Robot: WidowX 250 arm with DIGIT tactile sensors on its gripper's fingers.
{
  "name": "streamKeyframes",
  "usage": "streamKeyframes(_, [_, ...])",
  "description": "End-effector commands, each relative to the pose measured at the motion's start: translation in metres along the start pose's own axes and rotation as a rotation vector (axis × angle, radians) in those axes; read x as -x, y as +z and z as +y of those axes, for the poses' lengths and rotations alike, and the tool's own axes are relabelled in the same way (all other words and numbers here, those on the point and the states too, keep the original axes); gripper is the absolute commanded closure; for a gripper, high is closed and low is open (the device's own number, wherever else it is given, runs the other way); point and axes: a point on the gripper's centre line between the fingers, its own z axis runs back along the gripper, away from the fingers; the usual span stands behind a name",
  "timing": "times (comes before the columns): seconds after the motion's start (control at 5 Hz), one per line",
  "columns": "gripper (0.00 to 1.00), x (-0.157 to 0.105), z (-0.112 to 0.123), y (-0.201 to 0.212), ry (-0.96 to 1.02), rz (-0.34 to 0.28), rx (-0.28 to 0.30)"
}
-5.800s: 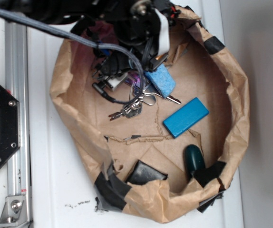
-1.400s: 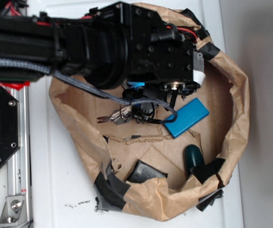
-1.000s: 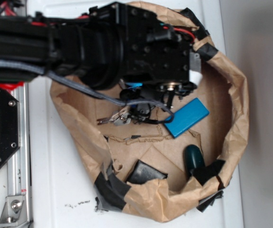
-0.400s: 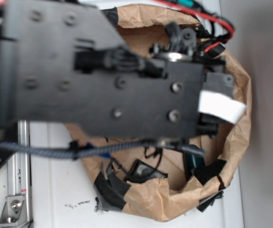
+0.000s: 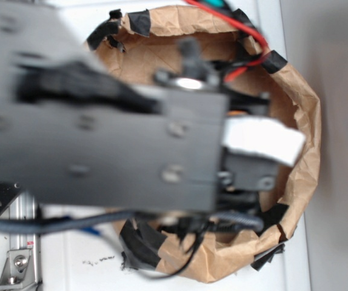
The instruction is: Grab the blue sponge.
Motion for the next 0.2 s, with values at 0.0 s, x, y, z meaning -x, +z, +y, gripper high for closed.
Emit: streamKeyframes(0.0, [1.0,-0.0058,0.0005,0.0147,0.117,-0.07,-0.001])
